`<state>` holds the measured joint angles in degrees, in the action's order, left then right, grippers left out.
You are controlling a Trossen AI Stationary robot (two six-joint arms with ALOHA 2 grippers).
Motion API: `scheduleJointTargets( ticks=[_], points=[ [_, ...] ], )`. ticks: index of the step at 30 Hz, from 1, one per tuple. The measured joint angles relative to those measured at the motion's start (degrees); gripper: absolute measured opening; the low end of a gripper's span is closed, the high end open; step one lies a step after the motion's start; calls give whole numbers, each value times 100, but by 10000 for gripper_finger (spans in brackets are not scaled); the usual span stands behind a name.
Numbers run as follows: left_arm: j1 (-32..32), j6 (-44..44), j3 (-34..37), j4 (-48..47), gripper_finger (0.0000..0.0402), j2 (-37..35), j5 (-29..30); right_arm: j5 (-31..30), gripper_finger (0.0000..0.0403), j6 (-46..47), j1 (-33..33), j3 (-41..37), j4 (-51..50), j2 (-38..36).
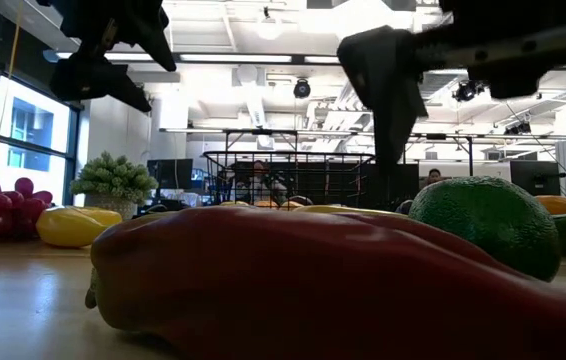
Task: Build produce basket
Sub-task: Put the green lime into the black wire basket
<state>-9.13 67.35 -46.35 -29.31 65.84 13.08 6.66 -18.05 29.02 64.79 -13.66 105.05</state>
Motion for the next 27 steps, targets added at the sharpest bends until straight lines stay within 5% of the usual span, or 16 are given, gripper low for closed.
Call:
scheduleJointTargets(
  ticks=[11, 27],
  points=[
    [-2, 110, 0, 0, 257, -2, -89, -76, 350, 149, -9, 0, 117, 365],
    [-2, 105, 0, -1, 257, -4, -92, -116, 207, 336, -13, 0, 101, 387]
  ],
)
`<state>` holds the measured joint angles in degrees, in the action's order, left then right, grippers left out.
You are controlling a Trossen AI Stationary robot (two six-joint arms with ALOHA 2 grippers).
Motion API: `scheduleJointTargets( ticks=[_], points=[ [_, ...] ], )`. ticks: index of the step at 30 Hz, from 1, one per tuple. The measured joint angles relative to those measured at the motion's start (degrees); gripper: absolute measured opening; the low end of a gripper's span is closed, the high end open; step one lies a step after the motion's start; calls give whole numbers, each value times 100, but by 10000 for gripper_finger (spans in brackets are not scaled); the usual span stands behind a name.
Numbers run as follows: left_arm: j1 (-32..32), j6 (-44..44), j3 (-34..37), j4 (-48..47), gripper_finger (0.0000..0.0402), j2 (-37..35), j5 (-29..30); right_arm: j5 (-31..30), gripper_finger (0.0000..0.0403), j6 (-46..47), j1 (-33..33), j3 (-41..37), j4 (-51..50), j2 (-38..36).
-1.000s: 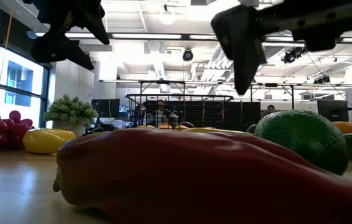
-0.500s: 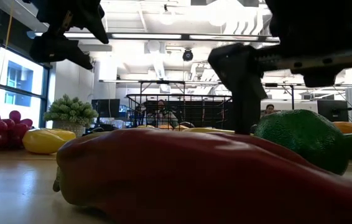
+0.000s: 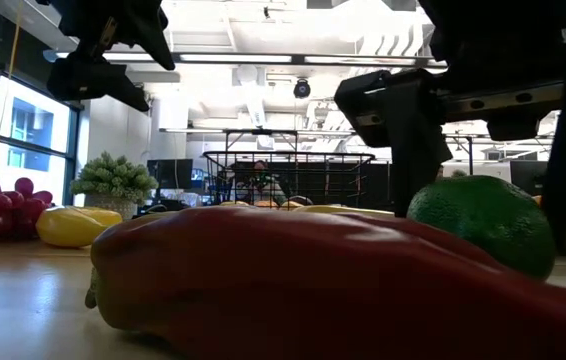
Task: Build produce basket
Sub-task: Put the green lime into the black wire basket
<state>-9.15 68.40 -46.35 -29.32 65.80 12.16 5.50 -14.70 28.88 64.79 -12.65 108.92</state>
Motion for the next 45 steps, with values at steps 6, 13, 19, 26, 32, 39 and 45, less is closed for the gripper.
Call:
scheduleJointTargets(
  ticks=[6, 13, 19, 26, 32, 39, 45],
  points=[
    [0, -1, 0, 1, 257, 0, 2, -148, 190, 477, -1, 7, -168, -25],
    [-2, -135, 0, 1, 257, 0, 220, -201, 187, 1134, -80, 7, -507, -126],
    [0, -111, 0, 20, 257, 0, 843, -236, 186, 1769, -402, 2, -863, -279],
    [58, -280, -2, 37, 257, -2, 1573, -248, 186, 2349, -853, -2, -975, -555],
    [296, -734, -4, 60, 257, -2, 1569, -405, 186, 2784, -1309, 4, -912, -820],
    [666, -1650, -4, 98, 257, -2, 1554, -857, 186, 3549, -1932, 6, -630, -1130],
    [987, -2520, -4, 158, 257, -4, 1551, -1017, 186, 3933, -2514, 11, -238, -1254]
  ],
)
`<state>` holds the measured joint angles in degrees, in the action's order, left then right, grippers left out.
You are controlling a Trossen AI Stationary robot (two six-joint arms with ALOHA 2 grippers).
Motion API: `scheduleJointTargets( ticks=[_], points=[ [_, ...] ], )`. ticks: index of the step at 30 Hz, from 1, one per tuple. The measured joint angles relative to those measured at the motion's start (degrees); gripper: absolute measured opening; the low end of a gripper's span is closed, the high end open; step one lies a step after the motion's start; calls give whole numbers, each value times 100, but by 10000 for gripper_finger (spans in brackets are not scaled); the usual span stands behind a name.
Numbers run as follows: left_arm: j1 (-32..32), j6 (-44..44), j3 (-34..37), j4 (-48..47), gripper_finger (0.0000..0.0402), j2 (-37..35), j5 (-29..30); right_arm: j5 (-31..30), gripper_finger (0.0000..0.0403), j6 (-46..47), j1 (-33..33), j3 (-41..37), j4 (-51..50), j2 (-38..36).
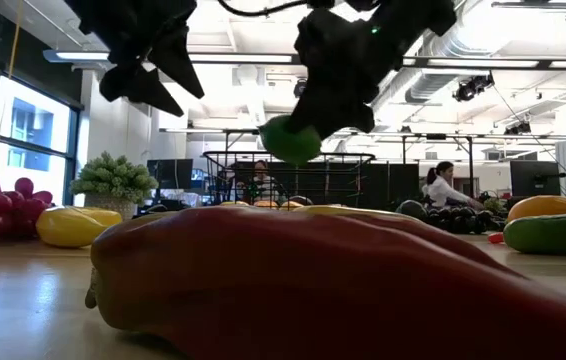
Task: Build produce basket
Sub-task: Put the green lime into the black wire basket
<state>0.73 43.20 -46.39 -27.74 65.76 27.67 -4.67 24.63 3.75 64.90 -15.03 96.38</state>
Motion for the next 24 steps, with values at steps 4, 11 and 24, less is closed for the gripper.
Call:
scheduleJointTargets(
  ticks=[4, 11, 24],
  points=[
    [213, -644, 0, 111, 257, -2, -43, -129, 186, 145, -359, 0, 259, -50],
    [609, -1329, 0, 233, 257, -4, -143, -137, 186, 298, -954, 0, 944, -51],
    [1304, -1642, 0, 847, 257, -7, -172, -19, 186, -51, -2087, 0, 1768, -51]
  ],
)
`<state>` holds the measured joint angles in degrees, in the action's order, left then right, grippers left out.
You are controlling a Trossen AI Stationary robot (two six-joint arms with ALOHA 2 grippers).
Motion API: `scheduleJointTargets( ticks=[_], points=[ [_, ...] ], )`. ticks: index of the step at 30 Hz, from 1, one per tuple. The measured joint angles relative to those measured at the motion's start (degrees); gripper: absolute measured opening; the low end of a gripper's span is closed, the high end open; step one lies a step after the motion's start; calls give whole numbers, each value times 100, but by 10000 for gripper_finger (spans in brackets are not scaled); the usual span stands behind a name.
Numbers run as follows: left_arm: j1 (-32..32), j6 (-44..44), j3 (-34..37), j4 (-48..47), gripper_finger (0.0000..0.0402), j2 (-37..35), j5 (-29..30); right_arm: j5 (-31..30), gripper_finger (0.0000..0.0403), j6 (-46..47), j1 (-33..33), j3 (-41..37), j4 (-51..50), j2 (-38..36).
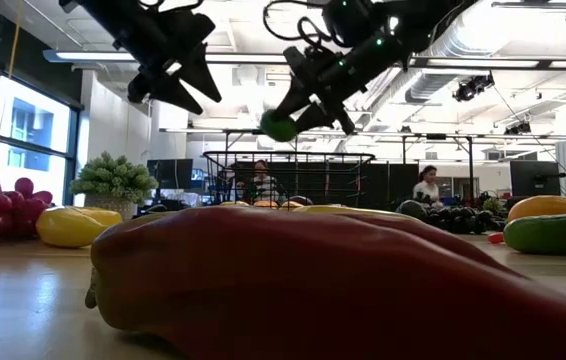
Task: Build produce basket
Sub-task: Put the green lime into the black wire basket
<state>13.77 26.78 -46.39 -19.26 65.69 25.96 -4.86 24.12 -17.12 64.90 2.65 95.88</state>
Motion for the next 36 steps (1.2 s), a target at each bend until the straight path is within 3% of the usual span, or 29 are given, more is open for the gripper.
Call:
scheduleJointTargets(
  ticks=[10, 17, 27, 36],
  points=[
    [358, 3, 0, 28, 257, 0, -4, 684, 186, -840, -613, 5, 73, 104],
    [395, 5, 0, 26, 257, 0, -26, 1092, 186, -918, -713, 7, 303, 460],
    [383, 22, 0, 24, 257, 2, -642, 1243, 188, -916, -710, 7, 333, 623],
    [384, 342, 0, -88, 276, 2, -1301, 1244, 244, -754, -710, 7, 360, 623]
  ],
)
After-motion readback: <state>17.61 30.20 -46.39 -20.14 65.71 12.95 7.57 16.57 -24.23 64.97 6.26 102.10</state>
